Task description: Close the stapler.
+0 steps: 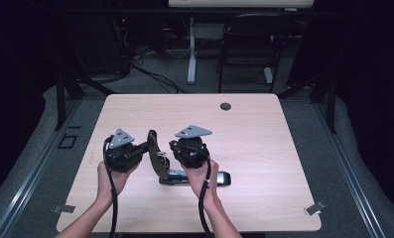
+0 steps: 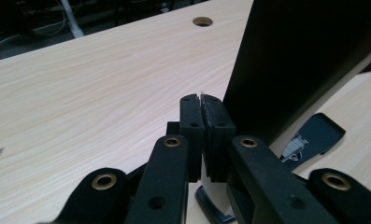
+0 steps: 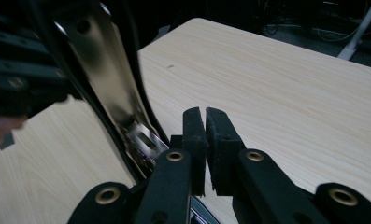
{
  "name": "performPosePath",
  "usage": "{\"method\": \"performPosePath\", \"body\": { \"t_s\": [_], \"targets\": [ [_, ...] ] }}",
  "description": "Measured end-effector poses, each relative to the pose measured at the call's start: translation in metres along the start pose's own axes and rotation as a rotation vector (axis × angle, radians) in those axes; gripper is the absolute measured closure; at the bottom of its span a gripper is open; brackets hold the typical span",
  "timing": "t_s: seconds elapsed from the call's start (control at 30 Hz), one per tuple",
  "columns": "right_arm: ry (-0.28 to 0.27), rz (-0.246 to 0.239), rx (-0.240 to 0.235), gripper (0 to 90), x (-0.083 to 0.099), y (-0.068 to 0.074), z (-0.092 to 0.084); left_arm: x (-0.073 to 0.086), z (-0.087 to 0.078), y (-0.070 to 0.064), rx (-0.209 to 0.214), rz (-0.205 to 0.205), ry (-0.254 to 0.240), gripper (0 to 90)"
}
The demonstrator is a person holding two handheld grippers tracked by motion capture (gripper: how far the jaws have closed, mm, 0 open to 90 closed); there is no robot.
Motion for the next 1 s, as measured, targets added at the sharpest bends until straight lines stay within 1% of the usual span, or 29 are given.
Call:
{"method": "performPosePath", "body": {
  "t_s": [0.1, 0.13, 0.17, 0.2, 0.27, 0.33, 0.37, 0.63, 0.67, 0.8, 0.83, 0.87, 0.9, 1.0],
  "targets": [
    [-0.011, 0.008, -0.002, 88.4, -0.001, 0.000, -0.003, 0.000, 0.007, -0.009, 0.024, 0.023, 0.017, 88.3],
    [-0.015, 0.018, -0.002, 88.8, -0.001, 0.000, -0.005, 0.000, 0.010, -0.013, 0.033, 0.026, 0.017, 88.4],
    [-0.018, 0.028, -0.007, 90.0, -0.001, -0.001, -0.006, 0.000, 0.011, -0.016, 0.039, 0.038, 0.030, 88.5],
    [-0.017, 0.034, 0.010, 90.0, 0.000, -0.003, -0.007, 0.000, 0.013, -0.018, 0.044, 0.043, 0.029, 88.6],
    [-0.027, 0.056, 0.002, 90.0, 0.001, -0.007, -0.010, -0.001, 0.016, -0.023, 0.045, 0.057, 0.030, 89.6],
    [-0.028, 0.065, 0.011, 90.0, 0.002, -0.012, -0.012, 0.000, 0.018, -0.025, 0.050, 0.058, 0.033, 89.6],
    [-0.032, 0.073, 0.015, 90.0, 0.003, -0.014, -0.013, 0.000, 0.019, -0.026, 0.052, 0.060, 0.035, 89.8],
    [-0.039, 0.083, 0.030, 90.0, 0.008, -0.021, -0.018, 0.007, 0.027, -0.027, 0.051, 0.071, 0.051, 90.0],
    [-0.038, 0.083, 0.033, 90.0, 0.009, -0.022, -0.018, 0.008, 0.028, -0.027, 0.053, 0.066, 0.050, 90.0],
    [-0.036, 0.086, 0.039, 90.0, 0.012, -0.025, -0.018, 0.008, 0.030, -0.028, 0.053, 0.071, 0.046, 90.0],
    [-0.035, 0.087, 0.038, 90.0, 0.012, -0.026, -0.019, 0.008, 0.030, -0.029, 0.056, 0.076, 0.053, 90.0],
    [-0.036, 0.091, 0.041, 90.0, 0.013, -0.027, -0.019, 0.008, 0.031, -0.030, 0.055, 0.076, 0.047, 90.0],
    [-0.033, 0.090, 0.042, 90.0, 0.014, -0.029, -0.019, 0.008, 0.031, -0.030, 0.056, 0.079, 0.053, 90.0],
    [-0.036, 0.103, 0.045, 90.0, 0.016, -0.032, -0.020, 0.008, 0.033, -0.032, 0.055, 0.077, 0.051, 90.0]
  ]
}}
Point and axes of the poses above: each handheld gripper's, and its own axes: z roughly forward along the jaws, x roughly out of its underside, y roughly to its left, the point moved 8 cm from there along z, roughly forward along the jaws, and after that the axes turned 6 degrees about z, right-handed, at the moved point
